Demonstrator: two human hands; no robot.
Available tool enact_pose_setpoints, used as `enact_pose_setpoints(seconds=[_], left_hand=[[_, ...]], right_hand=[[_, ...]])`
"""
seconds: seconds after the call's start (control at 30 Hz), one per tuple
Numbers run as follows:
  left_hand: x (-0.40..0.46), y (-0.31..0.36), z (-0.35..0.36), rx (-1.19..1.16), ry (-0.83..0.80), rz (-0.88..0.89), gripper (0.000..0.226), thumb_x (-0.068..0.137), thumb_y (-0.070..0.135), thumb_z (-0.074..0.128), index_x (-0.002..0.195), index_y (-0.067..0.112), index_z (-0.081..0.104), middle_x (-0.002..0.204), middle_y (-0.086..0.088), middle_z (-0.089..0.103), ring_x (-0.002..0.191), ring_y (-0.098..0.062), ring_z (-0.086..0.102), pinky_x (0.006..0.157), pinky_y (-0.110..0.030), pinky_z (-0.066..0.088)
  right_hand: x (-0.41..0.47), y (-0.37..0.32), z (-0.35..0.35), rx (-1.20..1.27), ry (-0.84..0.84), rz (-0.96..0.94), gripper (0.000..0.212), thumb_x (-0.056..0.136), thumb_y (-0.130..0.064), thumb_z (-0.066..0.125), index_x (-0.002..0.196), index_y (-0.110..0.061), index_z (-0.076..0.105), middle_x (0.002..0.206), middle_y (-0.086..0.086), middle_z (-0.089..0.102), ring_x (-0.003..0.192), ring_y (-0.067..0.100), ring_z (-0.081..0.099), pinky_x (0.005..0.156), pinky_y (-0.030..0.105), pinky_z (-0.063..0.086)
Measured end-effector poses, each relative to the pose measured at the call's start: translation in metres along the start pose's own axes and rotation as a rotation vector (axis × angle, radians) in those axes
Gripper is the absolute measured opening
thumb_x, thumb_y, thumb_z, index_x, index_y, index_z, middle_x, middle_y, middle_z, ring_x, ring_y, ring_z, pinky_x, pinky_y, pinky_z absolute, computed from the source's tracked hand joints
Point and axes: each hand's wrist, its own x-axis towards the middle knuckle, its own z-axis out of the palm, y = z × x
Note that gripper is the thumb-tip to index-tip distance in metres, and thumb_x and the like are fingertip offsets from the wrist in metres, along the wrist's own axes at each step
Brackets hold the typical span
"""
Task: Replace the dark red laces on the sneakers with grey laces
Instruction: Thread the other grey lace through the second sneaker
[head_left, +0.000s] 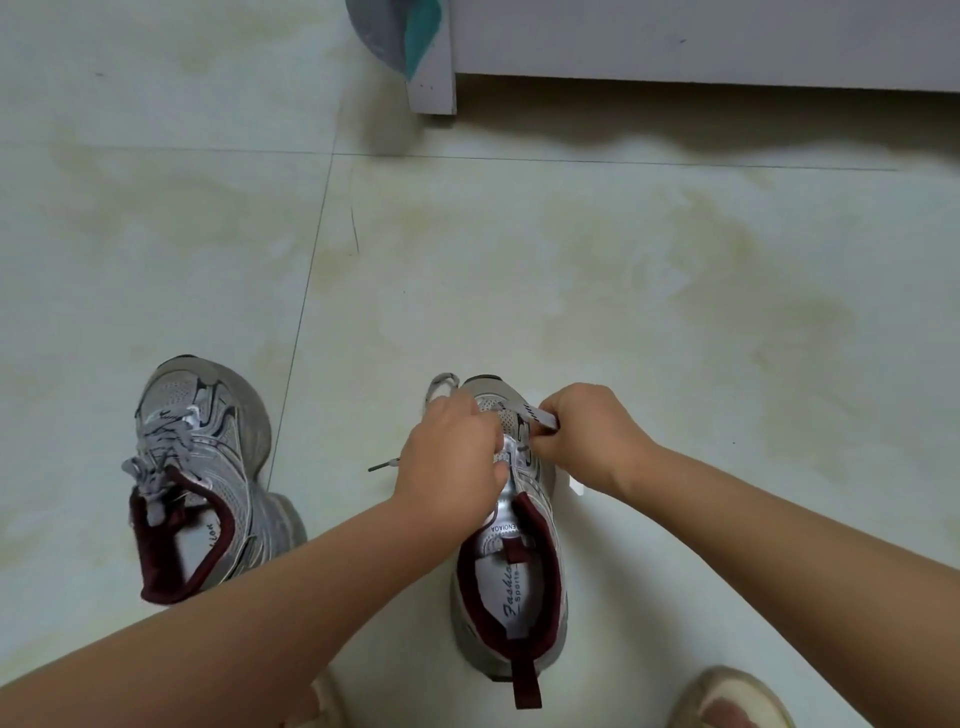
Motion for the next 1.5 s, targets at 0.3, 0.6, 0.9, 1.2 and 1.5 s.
enact_pose_setpoints(seconds=[0.3, 0.6, 0.9, 1.2, 1.5], left_hand=[[0.011, 0.0, 0.003, 0.088, -0.013, 0.066, 0.015, 0.086, 0.024, 0.052, 0.096, 0.017, 0.06, 0.108, 0.0, 0.052, 0.105, -0.019, 0.045, 0.072, -0.026, 0.033], [0.018, 0.011, -0.003, 0.32, -0.106, 0.175, 0.017, 0.087, 0.009, 0.047, 0.098, 0.009, 0.059, 0.111, -0.008, 0.055, 0.106, -0.023, 0.048, 0.07, -0.026, 0.03], [0.022, 0.018, -0.011, 0.522, -0.197, 0.3, 0.024, 0.086, 0.001, 0.043, 0.105, 0.006, 0.058, 0.114, -0.009, 0.054, 0.11, -0.024, 0.048, 0.064, -0.023, 0.028], [0.015, -0.011, -0.043, 0.062, -0.403, 0.342, 0.022, 0.091, 0.023, 0.049, 0.08, 0.008, 0.06, 0.089, -0.009, 0.057, 0.086, -0.02, 0.053, 0.078, -0.031, 0.043], [0.0, -0.026, -0.038, -0.352, -0.294, 0.169, 0.01, 0.084, 0.031, 0.064, 0.093, 0.028, 0.06, 0.087, 0.003, 0.053, 0.078, -0.008, 0.049, 0.077, -0.026, 0.039]], right_hand=[[0.013, 0.005, 0.013, 0.185, 0.033, 0.096, 0.013, 0.075, -0.008, 0.063, 0.067, -0.007, 0.053, 0.071, 0.015, 0.058, 0.069, 0.032, 0.056, 0.06, 0.033, 0.047], [0.0, 0.0, 0.011, 0.148, -0.135, 0.05, 0.023, 0.081, -0.014, 0.058, 0.065, -0.019, 0.042, 0.066, -0.002, 0.046, 0.066, 0.018, 0.045, 0.055, 0.023, 0.034], [-0.023, 0.004, 0.025, 0.52, -0.085, 0.238, 0.033, 0.079, -0.021, 0.061, 0.103, -0.012, 0.04, 0.091, 0.004, 0.056, 0.081, 0.022, 0.059, 0.071, 0.038, 0.054], [-0.019, 0.01, 0.031, 0.433, 0.055, 0.183, 0.027, 0.084, -0.016, 0.057, 0.101, -0.016, 0.036, 0.076, 0.001, 0.05, 0.067, 0.019, 0.048, 0.059, 0.03, 0.039], [-0.026, 0.007, 0.031, -0.169, 0.142, -0.351, 0.021, 0.093, -0.018, 0.047, 0.104, -0.012, 0.064, 0.103, 0.004, 0.055, 0.092, 0.025, 0.055, 0.075, 0.033, 0.04]])
